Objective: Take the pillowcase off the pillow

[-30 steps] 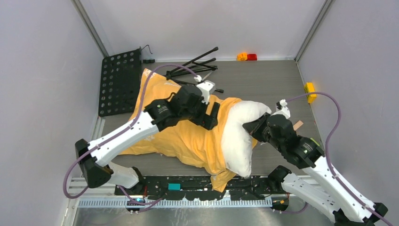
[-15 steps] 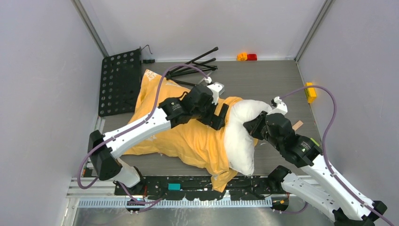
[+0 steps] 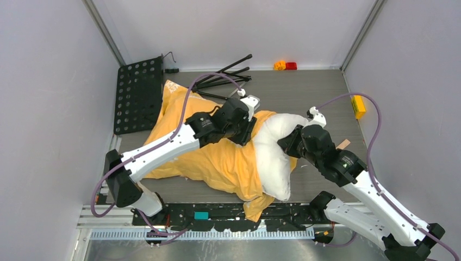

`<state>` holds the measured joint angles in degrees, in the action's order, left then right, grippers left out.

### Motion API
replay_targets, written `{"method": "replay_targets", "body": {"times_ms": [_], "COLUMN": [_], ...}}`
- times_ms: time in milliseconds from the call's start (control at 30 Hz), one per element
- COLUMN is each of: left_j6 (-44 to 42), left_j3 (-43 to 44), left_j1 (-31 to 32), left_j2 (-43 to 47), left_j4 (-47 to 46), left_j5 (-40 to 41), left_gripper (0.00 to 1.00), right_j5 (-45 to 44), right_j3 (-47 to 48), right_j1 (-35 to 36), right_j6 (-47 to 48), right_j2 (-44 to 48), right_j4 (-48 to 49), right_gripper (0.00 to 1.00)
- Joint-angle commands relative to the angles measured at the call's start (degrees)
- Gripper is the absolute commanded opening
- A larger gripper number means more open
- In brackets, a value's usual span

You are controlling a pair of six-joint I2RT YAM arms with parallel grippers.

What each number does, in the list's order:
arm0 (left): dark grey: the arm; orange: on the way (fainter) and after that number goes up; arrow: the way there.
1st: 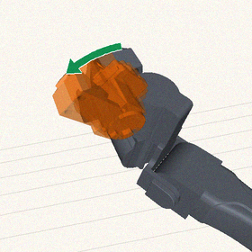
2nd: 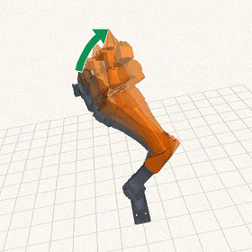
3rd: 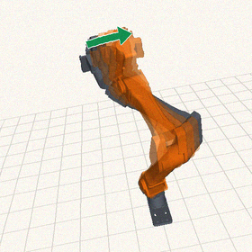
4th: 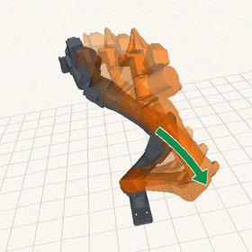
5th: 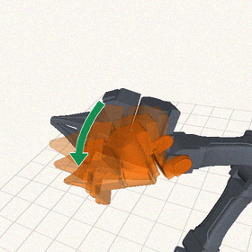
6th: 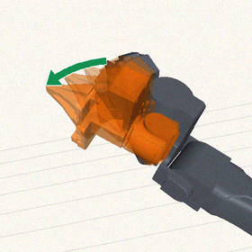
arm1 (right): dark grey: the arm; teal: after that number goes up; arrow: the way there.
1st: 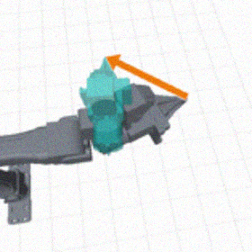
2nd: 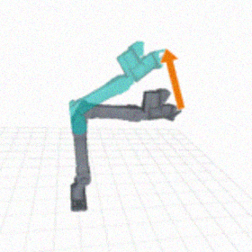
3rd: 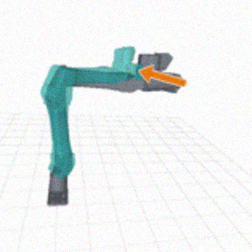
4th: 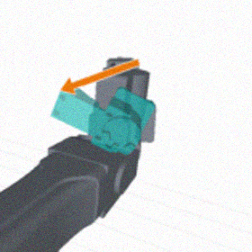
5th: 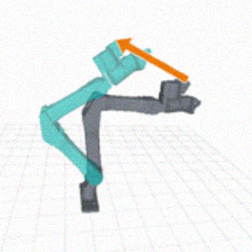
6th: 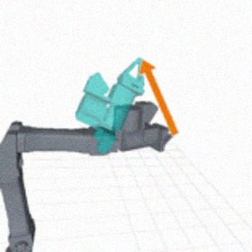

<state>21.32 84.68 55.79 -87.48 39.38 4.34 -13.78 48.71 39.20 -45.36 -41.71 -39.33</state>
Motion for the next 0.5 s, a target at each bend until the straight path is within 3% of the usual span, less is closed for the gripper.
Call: {"method": "replay_targets", "body": {"times_ms": [0, 133, 300, 367, 467], "left_j6": [-0.10, 1.62, 5.09, 6.83, 7.36], "left_j3": [-2.64, -13.23, -24.53, -26.06, -25.34], "left_j1": [-4.04, -14.18, -25.24, -27.43, -29.04], "left_j2": [1.47, 9.25, 18.62, 20.42, 20.42], "left_j4": [9.01, 7.55, 2.24, 1.66, 2.30], "left_j5": [14.16, 14.80, 14.72, 15.47, 14.33], "left_gripper": [0.30, 0.19, 0.09, 0.10, 0.10], "right_j5": [-9.20, -24.52, -50.19, -53.31, -46.71], "right_j3": [7.69, 12.98, 16.61, 15.04, 12.23], "right_j1": [0.23, 0.19, 0.12, 0.11, 0.16], "right_j6": [-0.73, 1.50, 4.07, 6.00, 9.64], "right_j2": [-0.53, -0.08, 2.22, 5.17, 7.79], "right_j4": [-2.11, -12.10, -19.40, -16.93, -9.71], "right_gripper": [0.00, 0.00, 0.00, 0.00, 0.00]}}
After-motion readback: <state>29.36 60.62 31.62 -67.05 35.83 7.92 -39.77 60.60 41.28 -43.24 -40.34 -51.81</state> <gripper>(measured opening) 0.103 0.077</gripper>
